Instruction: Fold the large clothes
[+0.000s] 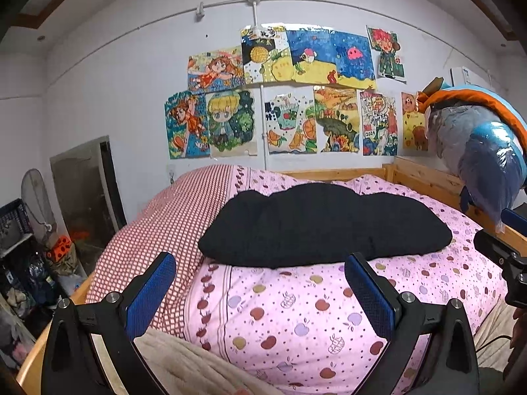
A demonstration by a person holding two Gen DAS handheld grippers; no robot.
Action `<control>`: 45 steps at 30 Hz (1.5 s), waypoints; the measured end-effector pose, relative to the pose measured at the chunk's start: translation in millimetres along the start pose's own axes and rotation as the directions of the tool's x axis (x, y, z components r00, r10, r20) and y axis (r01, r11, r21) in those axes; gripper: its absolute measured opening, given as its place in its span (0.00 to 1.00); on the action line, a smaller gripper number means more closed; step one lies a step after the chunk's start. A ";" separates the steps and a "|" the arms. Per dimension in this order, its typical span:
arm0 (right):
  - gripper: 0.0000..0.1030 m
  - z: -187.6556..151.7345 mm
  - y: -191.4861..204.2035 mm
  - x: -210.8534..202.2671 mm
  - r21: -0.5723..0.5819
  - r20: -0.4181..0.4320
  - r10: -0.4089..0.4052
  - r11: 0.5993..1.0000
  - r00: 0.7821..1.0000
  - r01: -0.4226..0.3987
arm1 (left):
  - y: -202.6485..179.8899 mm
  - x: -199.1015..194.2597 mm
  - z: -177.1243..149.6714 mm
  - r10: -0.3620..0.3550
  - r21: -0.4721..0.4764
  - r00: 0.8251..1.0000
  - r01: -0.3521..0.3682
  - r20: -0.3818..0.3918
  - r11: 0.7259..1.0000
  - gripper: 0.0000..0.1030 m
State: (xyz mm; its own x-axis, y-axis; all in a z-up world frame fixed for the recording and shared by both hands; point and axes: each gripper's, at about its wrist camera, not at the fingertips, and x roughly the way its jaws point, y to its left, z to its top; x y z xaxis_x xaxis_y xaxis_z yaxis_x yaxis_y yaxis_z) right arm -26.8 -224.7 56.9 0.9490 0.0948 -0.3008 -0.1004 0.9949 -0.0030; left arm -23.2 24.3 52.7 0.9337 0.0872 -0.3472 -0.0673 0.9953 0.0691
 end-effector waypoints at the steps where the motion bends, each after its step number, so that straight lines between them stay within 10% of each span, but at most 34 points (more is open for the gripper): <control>1: 0.98 -0.9 0.1 0.5 -0.002 -0.003 -0.001 1.000 1.000 0.001 | -0.4 0.7 -1.5 0.001 0.000 1.000 -0.001 -0.003 1.000 1.00; 45: 0.98 -24.3 -1.4 42.9 0.026 -0.112 0.003 1.000 0.994 0.000 | -2.2 40.3 -15.3 0.015 -0.010 0.995 -0.016 -0.097 1.000 1.00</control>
State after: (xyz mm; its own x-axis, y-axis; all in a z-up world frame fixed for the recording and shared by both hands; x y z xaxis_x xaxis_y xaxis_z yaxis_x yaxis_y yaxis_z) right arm 6.8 -222.7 20.9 0.9091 0.0936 -0.4059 -0.0926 0.9955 0.0222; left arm 9.2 26.3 24.2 0.8939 0.1058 -0.4355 -0.0859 0.9942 0.0651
